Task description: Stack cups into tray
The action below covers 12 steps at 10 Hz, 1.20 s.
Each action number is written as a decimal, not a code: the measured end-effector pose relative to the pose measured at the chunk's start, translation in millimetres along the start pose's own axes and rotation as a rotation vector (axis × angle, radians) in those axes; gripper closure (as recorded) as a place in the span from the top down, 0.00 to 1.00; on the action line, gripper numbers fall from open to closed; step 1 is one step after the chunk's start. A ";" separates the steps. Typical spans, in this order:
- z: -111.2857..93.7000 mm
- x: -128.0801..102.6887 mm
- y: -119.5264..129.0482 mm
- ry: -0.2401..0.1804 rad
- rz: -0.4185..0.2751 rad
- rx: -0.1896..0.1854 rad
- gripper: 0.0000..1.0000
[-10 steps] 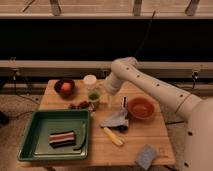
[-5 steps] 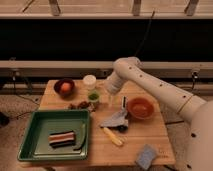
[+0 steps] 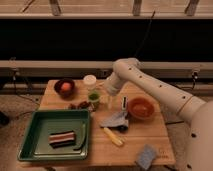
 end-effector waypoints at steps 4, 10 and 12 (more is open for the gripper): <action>16.5 -3.9 -1.6 -0.021 -0.017 -0.012 0.80; 29.4 5.1 0.0 -0.029 -0.010 -0.019 0.80; 36.6 2.9 2.6 -0.038 -0.014 -0.028 0.80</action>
